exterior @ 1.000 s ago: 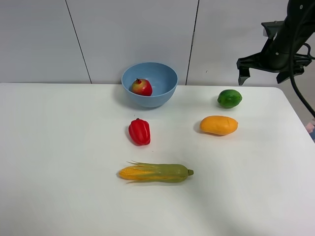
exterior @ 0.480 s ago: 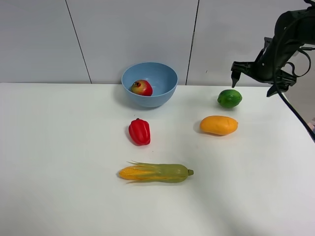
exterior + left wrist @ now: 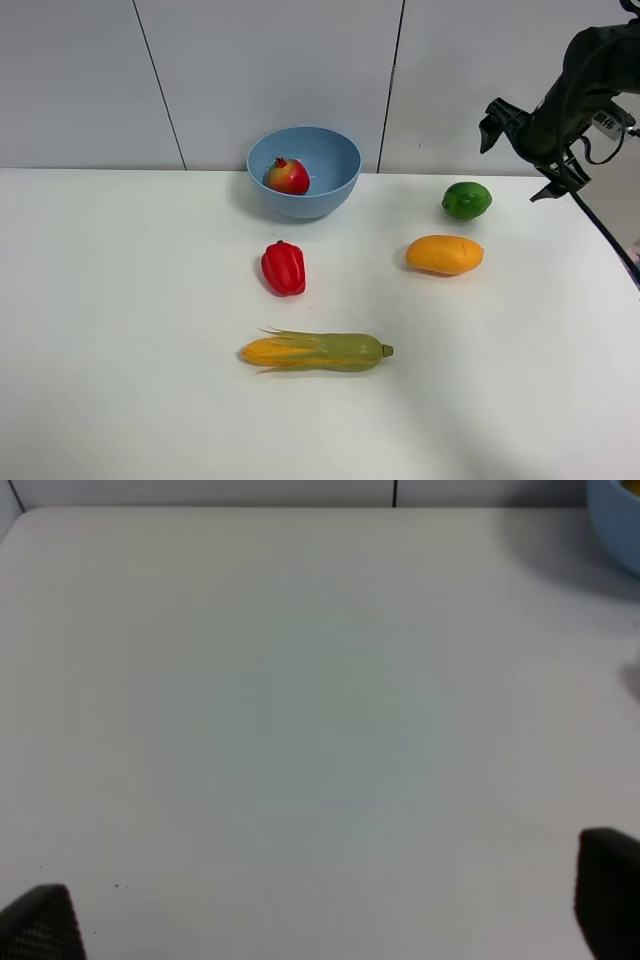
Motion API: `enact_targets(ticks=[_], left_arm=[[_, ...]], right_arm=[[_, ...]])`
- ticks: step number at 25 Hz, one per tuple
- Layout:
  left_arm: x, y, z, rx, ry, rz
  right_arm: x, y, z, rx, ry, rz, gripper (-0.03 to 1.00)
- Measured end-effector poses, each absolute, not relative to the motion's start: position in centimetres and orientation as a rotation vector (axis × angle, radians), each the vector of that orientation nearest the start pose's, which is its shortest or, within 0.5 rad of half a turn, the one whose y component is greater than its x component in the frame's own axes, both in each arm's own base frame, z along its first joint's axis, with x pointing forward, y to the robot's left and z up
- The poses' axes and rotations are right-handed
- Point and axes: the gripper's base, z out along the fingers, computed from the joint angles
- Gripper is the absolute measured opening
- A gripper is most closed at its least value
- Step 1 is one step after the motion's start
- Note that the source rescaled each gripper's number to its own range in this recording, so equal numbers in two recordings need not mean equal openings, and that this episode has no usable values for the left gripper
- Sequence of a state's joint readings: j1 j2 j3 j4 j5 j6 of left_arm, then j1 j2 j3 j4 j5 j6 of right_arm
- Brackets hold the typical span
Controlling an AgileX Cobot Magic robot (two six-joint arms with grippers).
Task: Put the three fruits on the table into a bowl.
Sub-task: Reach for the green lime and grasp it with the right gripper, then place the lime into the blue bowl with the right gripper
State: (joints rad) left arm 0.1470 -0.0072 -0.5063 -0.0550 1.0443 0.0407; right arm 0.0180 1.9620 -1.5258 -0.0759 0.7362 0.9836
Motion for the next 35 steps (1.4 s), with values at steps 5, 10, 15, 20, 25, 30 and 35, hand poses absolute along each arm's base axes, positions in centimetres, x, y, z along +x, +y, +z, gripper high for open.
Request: enact_targets(ticks=[5,10,15,20,25,30,35], left_arm=[[-0.5,-0.5,28.0,-0.105,2.011,0.054],[-0.5,-0.5,28.0,-0.106,2.011,0.053],[-0.5,-0.5,28.0,-0.106,2.011,0.053],[-0.5,-0.5,28.0,-0.106,2.011,0.054],[-0.5,-0.5,28.0,-0.104,2.011,0.055],[-0.5,-0.5,28.0,-0.104,2.011,0.055],[-0.5,-0.5,28.0,-0.106,2.011,0.054]], right_arm=[[43.7,0.3,21.2,1.247,2.346,0.285,1.00],[44.6,0.7,17.7,1.327,2.375,0.323,1.00],[45.3,0.7,15.6,1.330,2.368,0.332,1.00],[45.8,0.8,13.8,1.355,2.352,0.363,1.00],[46.2,0.9,12.4,1.369,2.330,0.387,0.99],[46.9,1.0,11.6,1.384,2.328,0.393,0.29],[47.5,1.0,12.4,1.369,2.327,0.402,0.15]])
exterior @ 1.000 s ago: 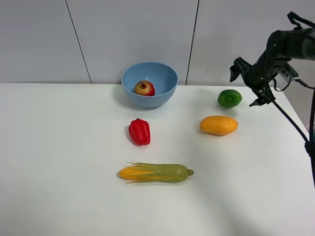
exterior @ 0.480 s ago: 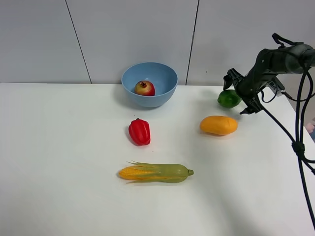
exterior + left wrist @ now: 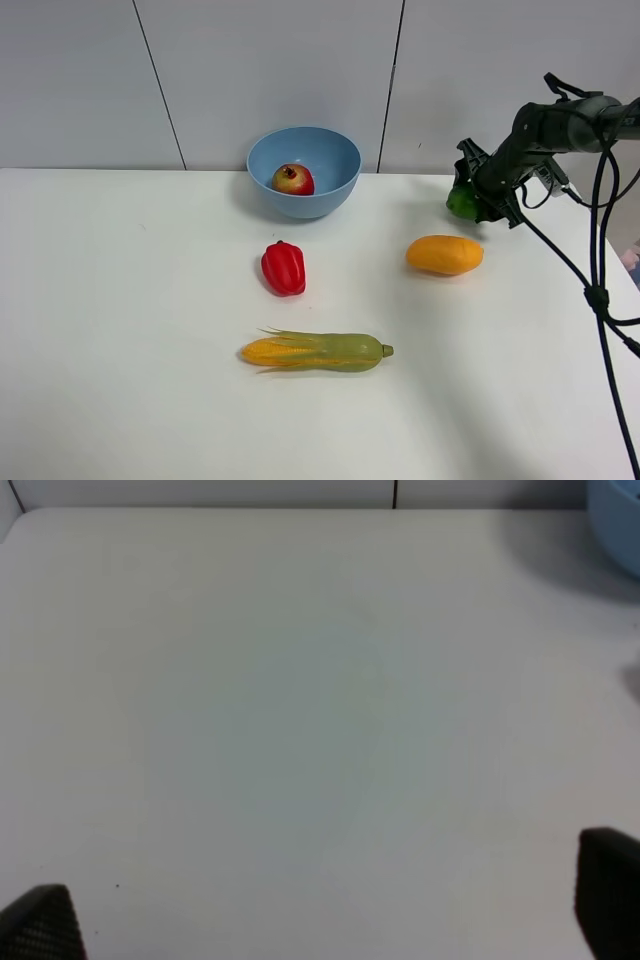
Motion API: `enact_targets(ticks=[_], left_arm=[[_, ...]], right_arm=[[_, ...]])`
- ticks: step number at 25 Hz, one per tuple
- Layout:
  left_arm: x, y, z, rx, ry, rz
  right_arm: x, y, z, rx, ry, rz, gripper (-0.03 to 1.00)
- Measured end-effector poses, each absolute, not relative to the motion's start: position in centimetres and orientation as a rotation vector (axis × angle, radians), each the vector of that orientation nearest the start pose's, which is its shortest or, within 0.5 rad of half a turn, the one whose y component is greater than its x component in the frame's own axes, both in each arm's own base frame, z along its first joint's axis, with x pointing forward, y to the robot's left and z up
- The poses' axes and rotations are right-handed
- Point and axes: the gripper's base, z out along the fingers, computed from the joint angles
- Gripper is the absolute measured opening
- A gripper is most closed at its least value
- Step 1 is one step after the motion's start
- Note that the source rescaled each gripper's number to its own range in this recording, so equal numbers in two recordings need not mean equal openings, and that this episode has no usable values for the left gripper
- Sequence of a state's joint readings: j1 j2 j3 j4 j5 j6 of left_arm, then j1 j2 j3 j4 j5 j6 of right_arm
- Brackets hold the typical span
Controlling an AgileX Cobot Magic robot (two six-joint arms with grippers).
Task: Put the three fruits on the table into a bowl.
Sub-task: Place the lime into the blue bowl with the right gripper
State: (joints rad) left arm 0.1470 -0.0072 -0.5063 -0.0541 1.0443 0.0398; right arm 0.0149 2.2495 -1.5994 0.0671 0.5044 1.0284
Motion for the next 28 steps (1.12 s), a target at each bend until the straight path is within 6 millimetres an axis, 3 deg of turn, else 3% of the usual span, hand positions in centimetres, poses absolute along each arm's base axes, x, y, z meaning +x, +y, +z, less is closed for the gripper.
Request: enact_targets(ticks=[4,6,8,11,13,15,18,20,24,28], left_arm=[[-0.5,-0.5,28.0,-0.106,2.011,0.054],[-0.5,-0.5,28.0,-0.106,2.011,0.054],[-0.5,-0.5,28.0,-0.106,2.011,0.054],[-0.5,-0.5,28.0,-0.104,2.011,0.055],[-0.5,-0.5,28.0,-0.104,2.011,0.055],[-0.5,-0.5,28.0,-0.104,2.011,0.055],[-0.5,-0.5,28.0,-0.104,2.011,0.055],[-0.5,-0.5,28.0,-0.104,2.011,0.055],[-0.5,-0.5,28.0,-0.105,2.011,0.054],[-0.5,-0.5,28.0,-0.105,2.011,0.054]], right_arm=[[48.5,2.1,14.8,1.064,2.383,0.376,0.15],[48.7,4.1,17.5,0.729,2.425,0.339,0.15],[48.3,7.0,20.7,0.354,2.436,0.297,0.15],[46.7,13.2,25.1,-0.211,2.364,0.273,0.15],[45.8,17.0,27.0,-0.484,2.267,0.280,0.15],[44.9,20.1,27.8,-0.636,2.190,0.298,0.15],[44.5,23.4,27.3,-0.729,2.123,0.316,0.15],[45.0,24.6,25.8,-0.747,2.122,0.318,0.15],[46.4,25.0,21.6,-0.790,2.157,0.253,0.15],[46.8,25.0,20.0,-0.816,2.176,0.205,0.15]])
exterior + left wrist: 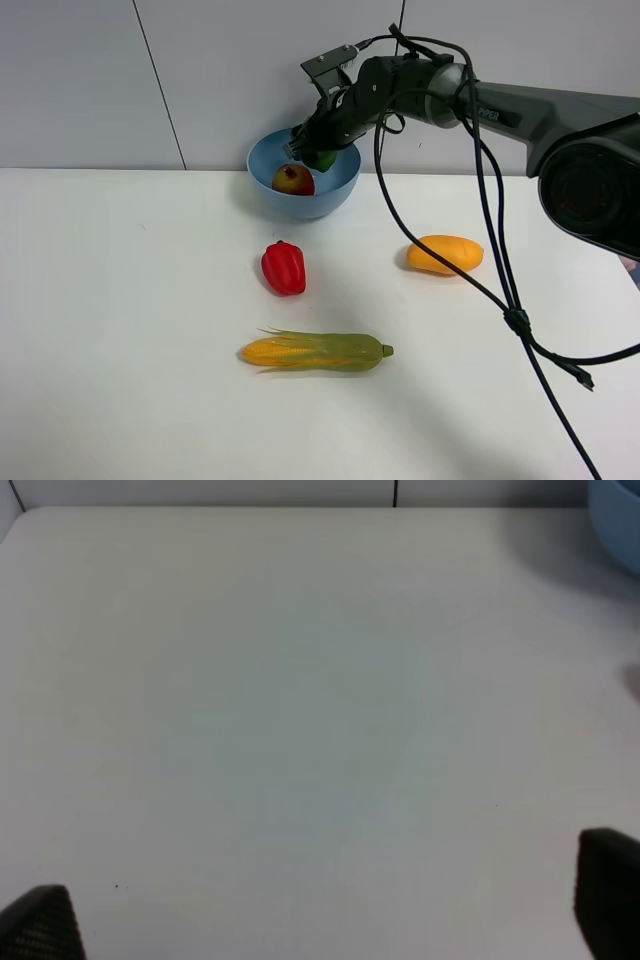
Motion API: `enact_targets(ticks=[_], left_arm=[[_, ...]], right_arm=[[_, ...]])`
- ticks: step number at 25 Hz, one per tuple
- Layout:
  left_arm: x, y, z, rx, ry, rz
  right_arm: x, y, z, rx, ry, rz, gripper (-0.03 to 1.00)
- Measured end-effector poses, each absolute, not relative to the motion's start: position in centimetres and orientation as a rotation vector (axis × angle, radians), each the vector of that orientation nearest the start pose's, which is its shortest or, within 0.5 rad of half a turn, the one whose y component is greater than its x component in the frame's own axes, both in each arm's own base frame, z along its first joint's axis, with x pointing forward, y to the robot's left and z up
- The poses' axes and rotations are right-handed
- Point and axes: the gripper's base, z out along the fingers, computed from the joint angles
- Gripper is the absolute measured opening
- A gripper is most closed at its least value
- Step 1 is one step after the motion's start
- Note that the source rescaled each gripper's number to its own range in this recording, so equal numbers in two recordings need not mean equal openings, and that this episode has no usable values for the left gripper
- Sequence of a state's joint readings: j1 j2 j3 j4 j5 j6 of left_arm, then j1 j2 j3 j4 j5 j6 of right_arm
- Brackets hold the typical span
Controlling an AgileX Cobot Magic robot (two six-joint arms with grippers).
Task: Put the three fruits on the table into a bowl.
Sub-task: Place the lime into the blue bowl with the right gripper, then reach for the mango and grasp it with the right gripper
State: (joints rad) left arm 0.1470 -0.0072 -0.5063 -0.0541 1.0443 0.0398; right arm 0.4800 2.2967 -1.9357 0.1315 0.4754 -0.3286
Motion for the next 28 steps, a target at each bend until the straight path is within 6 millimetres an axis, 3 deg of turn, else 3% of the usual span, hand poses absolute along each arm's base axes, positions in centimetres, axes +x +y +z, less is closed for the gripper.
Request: enact_targets(ticks=[4,5,6,7,10,15,23,28], left_arm=[[-0.5,-0.5,28.0,-0.105,2.011,0.054],[-0.5,-0.5,28.0,-0.105,2.011,0.054],[-0.5,-0.5,28.0,-0.105,2.011,0.054],[-0.5,-0.5,28.0,-0.105,2.011,0.055],[-0.5,-0.5,28.0,-0.105,2.011,0.055],[-0.5,-0.5,28.0,-0.105,2.012,0.055],[-0.5,-0.5,28.0,-0.106,2.012,0.054],[-0.5,-0.5,28.0,-0.106,2.012,0.054]], right_arm=[[46.9,24.9,20.2,-0.828,2.163,0.186,0.19],[46.9,24.9,20.2,-0.825,2.161,0.187,0.34],[46.9,24.9,20.2,-0.822,2.160,0.188,0.59],[46.9,24.9,20.2,-0.820,2.157,0.188,0.76],[47.0,25.0,20.3,-0.815,2.151,0.189,0.94],[46.1,24.6,20.9,-0.863,2.232,0.186,0.99],[39.9,21.4,28.9,-1.357,2.363,0.062,0.99],[38.4,20.2,31.2,-1.519,2.289,-0.030,0.99]])
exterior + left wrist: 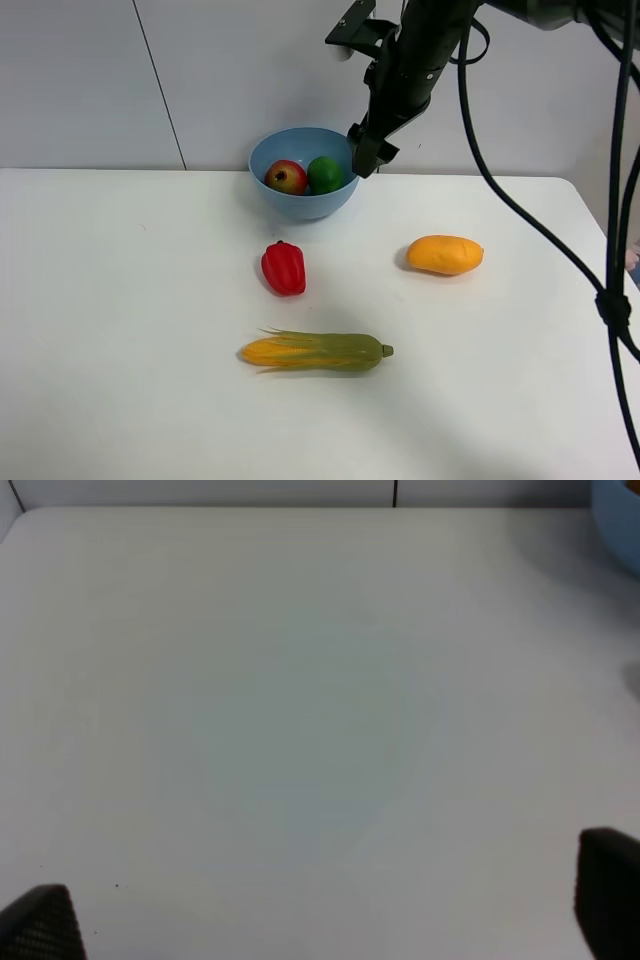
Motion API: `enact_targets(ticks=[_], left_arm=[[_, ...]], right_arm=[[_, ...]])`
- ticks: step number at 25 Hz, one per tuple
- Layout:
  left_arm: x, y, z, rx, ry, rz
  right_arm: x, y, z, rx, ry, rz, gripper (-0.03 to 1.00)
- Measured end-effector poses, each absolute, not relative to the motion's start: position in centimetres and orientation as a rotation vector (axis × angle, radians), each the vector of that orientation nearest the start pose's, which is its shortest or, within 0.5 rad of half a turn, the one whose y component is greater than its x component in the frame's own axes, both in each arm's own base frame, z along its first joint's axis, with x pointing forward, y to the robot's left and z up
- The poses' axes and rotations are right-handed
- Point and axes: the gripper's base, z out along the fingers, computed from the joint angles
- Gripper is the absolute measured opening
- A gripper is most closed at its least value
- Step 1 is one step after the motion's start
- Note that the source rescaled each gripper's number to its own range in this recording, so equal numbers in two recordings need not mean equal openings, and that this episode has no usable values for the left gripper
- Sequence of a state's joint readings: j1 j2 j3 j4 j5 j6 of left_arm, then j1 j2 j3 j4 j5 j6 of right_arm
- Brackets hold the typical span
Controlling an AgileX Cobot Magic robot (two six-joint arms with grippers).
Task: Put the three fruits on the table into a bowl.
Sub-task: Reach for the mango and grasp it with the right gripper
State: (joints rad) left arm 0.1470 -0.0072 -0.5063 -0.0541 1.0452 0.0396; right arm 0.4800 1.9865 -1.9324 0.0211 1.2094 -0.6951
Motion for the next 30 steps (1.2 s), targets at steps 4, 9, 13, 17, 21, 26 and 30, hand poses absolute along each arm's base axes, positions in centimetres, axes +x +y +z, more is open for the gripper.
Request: enact_targets(ticks=[4,9,13,17,21,26,30], left_arm=[[-0.5,-0.5,28.0,-0.104,2.012,0.055],[-0.5,-0.5,28.0,-0.104,2.012,0.055],[-0.5,-0.5,28.0,-0.104,2.012,0.055],[-0.5,-0.5,28.0,-0.105,2.012,0.055],[-0.5,-0.5,28.0,-0.105,2.012,0.055],[-0.5,-0.5,28.0,-0.105,2.012,0.055],[-0.5,-0.5,28.0,-0.105,2.012,0.055]], right_arm=[[37.1,19.1,31.2,-1.568,2.297,-0.090,0.99],[33.9,16.7,29.7,-1.744,2.313,-0.153,0.99],[31.9,13.9,28.2,-1.807,2.363,-0.161,0.99],[32.0,11.5,26.2,-1.788,2.429,-0.184,0.99],[32.8,10.7,24.7,-1.816,2.436,-0.232,0.99],[33.9,10.9,22.1,-1.877,2.454,-0.216,0.99],[35.1,11.2,19.8,-1.906,2.427,-0.243,0.99]])
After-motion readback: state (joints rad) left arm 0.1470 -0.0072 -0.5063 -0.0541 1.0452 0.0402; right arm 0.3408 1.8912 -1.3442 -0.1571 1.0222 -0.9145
